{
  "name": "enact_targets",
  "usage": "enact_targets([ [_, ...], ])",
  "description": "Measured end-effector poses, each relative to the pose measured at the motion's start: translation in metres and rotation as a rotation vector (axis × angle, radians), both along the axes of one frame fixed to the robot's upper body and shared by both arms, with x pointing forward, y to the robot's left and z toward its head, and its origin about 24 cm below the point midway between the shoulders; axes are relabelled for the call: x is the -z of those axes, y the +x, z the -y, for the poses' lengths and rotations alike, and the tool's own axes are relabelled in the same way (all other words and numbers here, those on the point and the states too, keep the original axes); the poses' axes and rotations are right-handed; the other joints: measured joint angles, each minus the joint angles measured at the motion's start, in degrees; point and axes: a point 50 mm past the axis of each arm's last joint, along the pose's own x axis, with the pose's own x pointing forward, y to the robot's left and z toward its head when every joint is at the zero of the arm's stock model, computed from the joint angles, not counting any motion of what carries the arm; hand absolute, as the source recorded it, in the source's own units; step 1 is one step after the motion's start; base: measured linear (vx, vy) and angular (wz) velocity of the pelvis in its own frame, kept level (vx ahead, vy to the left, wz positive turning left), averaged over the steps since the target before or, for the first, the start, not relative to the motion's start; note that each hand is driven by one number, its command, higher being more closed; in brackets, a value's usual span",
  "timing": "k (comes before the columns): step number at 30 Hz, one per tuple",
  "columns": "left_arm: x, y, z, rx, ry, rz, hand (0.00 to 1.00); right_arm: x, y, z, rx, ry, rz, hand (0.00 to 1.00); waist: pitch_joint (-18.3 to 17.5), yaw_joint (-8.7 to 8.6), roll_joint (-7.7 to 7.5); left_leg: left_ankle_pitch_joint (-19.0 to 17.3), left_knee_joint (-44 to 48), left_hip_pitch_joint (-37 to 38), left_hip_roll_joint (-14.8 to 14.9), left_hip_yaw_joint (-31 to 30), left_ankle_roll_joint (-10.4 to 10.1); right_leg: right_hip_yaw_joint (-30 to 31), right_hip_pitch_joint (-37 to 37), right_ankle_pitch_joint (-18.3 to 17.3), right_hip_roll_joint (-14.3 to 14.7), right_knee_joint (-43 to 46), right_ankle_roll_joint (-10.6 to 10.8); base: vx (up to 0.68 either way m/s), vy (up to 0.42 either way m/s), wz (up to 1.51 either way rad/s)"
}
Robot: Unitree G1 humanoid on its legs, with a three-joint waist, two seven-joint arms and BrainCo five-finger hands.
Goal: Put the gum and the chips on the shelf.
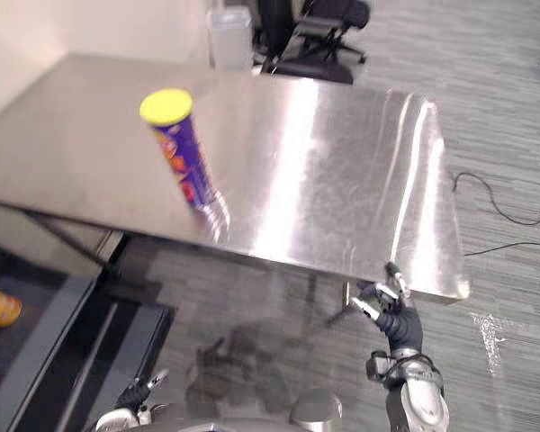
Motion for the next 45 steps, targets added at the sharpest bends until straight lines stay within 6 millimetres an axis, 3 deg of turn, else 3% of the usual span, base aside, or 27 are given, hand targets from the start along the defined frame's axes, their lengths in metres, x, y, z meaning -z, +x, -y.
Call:
enact_targets([
  [1, -0.001, 0.002, -0.003, -0.035, -0.005, 0.014, 0.0, -0.002, 0.0, -0.001, 0.005, 0.006, 0.012, 0.0, 0.5, 0.08, -0.79, -3.9, -2.2, -3.5, -3.9, -2.5, 0.2, 2.1, 0.0, 0.1, -0.9, -0.1, 0.1, 0.27, 0.14, -0.81],
  [2, -0.001, 0.002, -0.004, -0.043, -0.003, 0.017, 0.0, -0.002, 0.0, -0.002, 0.007, 0.009, 0.013, 0.0, 0.6, 0.15, -1.05, -4.0, -2.8, -3.9, -4.4, -2.7, 0.3, 2.4, 0.1, 0.1, -1.1, -0.1, 0.2, 0.26, 0.195, -0.7],
  [3, -0.002, 0.0, -0.008, -0.075, 0.01, 0.019, 0.0, 0.0, -0.004, -0.001, 0.021, 0.016, 0.0, 0.0, 1.1, 0.32, -2.13, -2.6, -13.1, -6.3, -9.3, -5.2, 0.3, 4.0, 1.2, 0.5, -2.1, 0.1, 1.0, 0.26, 0.232, -0.67],
  [4, 0.001, -0.01, -0.003, -0.089, -0.003, -0.006, 0.0, 0.0, -0.01, 0.003, 0.025, -0.007, -0.017, 0.0, 0.7, 0.52, -0.94, 4.7, -24.7, -6.4, -12.9, -9.1, -0.2, 5.6, 2.1, 0.7, -1.5, -0.1, 3.1, 0.24, 0.239, -0.83],
  [5, 0.001, -0.016, -0.006, -0.101, 0.001, -0.018, 0.0, 0.005, -0.012, 0.002, 0.035, 0.011, -0.036, 0.0, -0.1, 0.73, -2.21, 4.4, -25.6, -5.0, -15.3, -11.9, -1.5, 7.7, 2.4, 0.3, -2.6, -1.2, 4.0, 0.22, 0.153, -0.44],
  [7, -0.003, -0.009, -0.015, -0.108, 0.022, 0.015, 0.0, 0.005, -0.018, 0.005, 0.069, 0.016, -0.04, 0.0, -0.7, 0.01, -5.29, 4.6, -28.4, -5.5, -18.3, -13.2, -1.8, 10.3, 3.1, 1.2, -3.4, -6.6, 4.7, 0.19, 0.069, 0.13],
  [9, -0.003, -0.008, -0.016, -0.112, 0.023, 0.015, 0.0, 0.005, -0.019, 0.007, 0.092, 0.018, -0.038, 0.0, -0.5, 0.05, -5.36, 4.6, -28.0, -5.8, -19.0, -13.5, -1.7, 10.5, 4.0, 3.0, -3.2, -8.9, 5.5, 0.1, 0.102, 0.14],
  [10, -0.002, -0.009, -0.013, -0.102, 0.016, 0.008, 0.0, 0.005, -0.019, 0.007, 0.101, 0.018, -0.04, 0.0, -0.5, -0.19, -4.5, 4.5, -28.2, -5.7, -18.8, -14.3, -1.7, 10.6, 4.8, 4.1, -2.5, -10.0, 5.3, 0.03, 0.078, 0.11],
  [13, -0.002, -0.008, -0.009, -0.073, 0.012, 0.006, 0.0, 0.004, -0.017, 0.006, 0.095, 0.016, -0.031, 0.0, -0.8, 0.19, -3.79, 5.2, -29.9, -5.3, -18.6, -14.7, -2.6, 11.2, 5.1, 4.2, -1.8, -11.4, 5.3, -0.04, -0.007, -0.01],
  [16, 0.0, -0.009, -0.003, -0.023, 0.008, -0.007, 0.0, -0.002, -0.008, 0.004, 0.081, 0.017, 0.005, 0.0, -1.5, 0.19, -2.45, 8.7, -35.1, -4.6, -18.7, -14.3, -3.7, 11.9, 4.3, 3.9, -1.3, -14.0, 5.0, -0.11, -0.06, -0.07],
  [22, 0.003, -0.021, 0.0, -0.004, 0.004, -0.046, 0.0, -0.004, -0.005, 0.001, 0.073, -0.001, -0.012, 0.0, -1.7, 0.63, -2.24, 16.3, -48.3, 1.1, -18.7, -14.3, -5.4, 12.6, 3.2, 3.7, 0.1, -12.9, 4.2, -0.04, -0.069, -0.01],
  [27, 0.003, -0.026, -0.002, -0.012, 0.006, -0.055, 0.0, -0.011, -0.002, 0.008, 0.083, -0.03, -0.029, 0.0, -2.3, 0.27, -2.02, 22.0, -57.1, 3.4, -18.7, -14.7, -5.0, 11.8, 2.0, 5.2, 1.3, -12.4, 3.9, 0.02, -0.034, 0.07],
  [34, 0.004, -0.029, 0.0, -0.021, -0.012, -0.06, 0.0, -0.019, -0.002, 0.032, 0.129, -0.076, -0.042, 0.0, -2.6, 0.26, -1.94, 21.8, -57.5, 2.7, -18.5, -15.8, -5.1, 11.8, 1.5, 7.0, 1.7, -12.3, 4.3, -0.02, 0.018, 0.06],
  [36, 0.006, -0.036, 0.002, -0.026, -0.018, -0.076, 0.0, -0.055, -0.003, 0.048, 0.185, -0.149, 0.121, 0.0, -3.7, -0.46, -2.13, 21.9, -57.5, 2.3, -18.2, -15.7, -5.1, 11.9, 1.1, 7.0, 1.9, -12.4, 4.3, -0.05, -0.009, -0.13],
  [38, 0.007, -0.048, -0.001, -0.016, -0.017, -0.107, 0.0, -0.135, -0.007, 0.068, 0.244, -0.337, 0.526, 0.0, -6.4, -1.34, -2.79, 21.6, -57.5, 2.1, -17.9, -16.2, -5.5, 12.1, 0.8, 6.9, 2.3, -13.2, 4.4, -0.06, -0.023, -0.11],
  [40, 0.006, -0.053, -0.004, -0.015, -0.011, -0.114, 0.0, -0.176, -0.01, 0.073, 0.231, -0.427, 0.739, 0.0, -8.3, -1.05, -3.91, 21.4, -57.5, 1.8, -17.7, -17.3, -6.0, 12.1, 1.1, 6.3, 2.9, -14.5, 4.5, -0.06, -0.045, -0.08],
  [42, 0.006, -0.055, -0.006, -0.015, -0.01, -0.12, 0.0, -0.197, -0.011, 0.075, 0.194, -0.462, 0.842, 0.0, -8.6, -1.07, -4.55, 21.3, -57.5, 1.7, -16.9, -18.2, -6.3, 11.6, 1.0, 5.8, 3.8, -14.3, 3.8, -0.07, -0.053, 0.08],
  [45, 0.007, -0.063, -0.009, -0.02, -0.011, -0.142, 0.0, -0.204, -0.006, 0.082, 0.177, -0.462, 0.861, 0.0, -9.2, -0.64, -5.6, 21.3, -57.5, 1.6, -16.6, -19.2, -6.7, 11.6, 1.0, 5.5, 4.3, -14.4, 3.9, -0.04, -0.012, 0.02],
])
